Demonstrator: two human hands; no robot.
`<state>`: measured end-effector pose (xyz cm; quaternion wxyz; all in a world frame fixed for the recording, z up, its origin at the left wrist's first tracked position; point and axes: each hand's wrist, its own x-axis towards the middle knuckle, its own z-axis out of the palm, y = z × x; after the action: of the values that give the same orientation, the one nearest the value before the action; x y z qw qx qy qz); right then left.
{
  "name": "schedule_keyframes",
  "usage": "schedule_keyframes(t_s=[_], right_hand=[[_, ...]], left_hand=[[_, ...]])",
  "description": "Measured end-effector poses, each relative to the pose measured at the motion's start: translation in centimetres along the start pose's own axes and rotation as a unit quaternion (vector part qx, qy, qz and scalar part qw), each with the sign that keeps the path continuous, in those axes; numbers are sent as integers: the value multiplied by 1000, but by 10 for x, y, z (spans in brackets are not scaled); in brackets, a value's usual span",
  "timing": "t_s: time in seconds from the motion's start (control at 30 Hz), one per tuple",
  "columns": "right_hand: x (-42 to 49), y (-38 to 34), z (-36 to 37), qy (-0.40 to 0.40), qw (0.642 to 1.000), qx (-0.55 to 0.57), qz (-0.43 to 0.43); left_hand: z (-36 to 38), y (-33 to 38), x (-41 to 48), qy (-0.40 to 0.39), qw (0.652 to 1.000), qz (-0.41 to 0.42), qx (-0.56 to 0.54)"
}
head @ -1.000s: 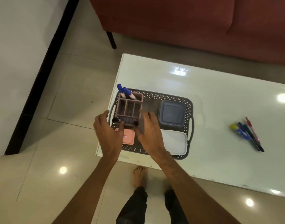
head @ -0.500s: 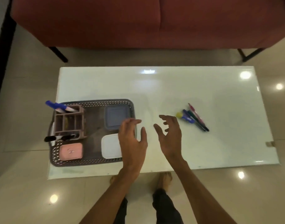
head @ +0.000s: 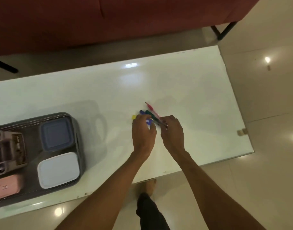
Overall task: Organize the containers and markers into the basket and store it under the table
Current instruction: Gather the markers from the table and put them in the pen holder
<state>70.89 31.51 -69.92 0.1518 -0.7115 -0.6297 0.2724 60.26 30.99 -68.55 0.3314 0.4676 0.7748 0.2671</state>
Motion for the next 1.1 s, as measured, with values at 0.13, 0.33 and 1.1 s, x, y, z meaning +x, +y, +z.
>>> schedule_keyframes(t_s=[0.13, 0.33, 1.1], right_hand=[[20, 2, 6, -37, 998, -38, -42], [32, 6, 15, -50, 991, -115, -39], [21, 8, 1, -48, 996, -37, 71]], left_hand=[[13, 2, 24, 18, 998, -27, 54], [13, -1, 34, -18, 981, -52, 186], [18, 11, 31, -23, 975, -186, 116]])
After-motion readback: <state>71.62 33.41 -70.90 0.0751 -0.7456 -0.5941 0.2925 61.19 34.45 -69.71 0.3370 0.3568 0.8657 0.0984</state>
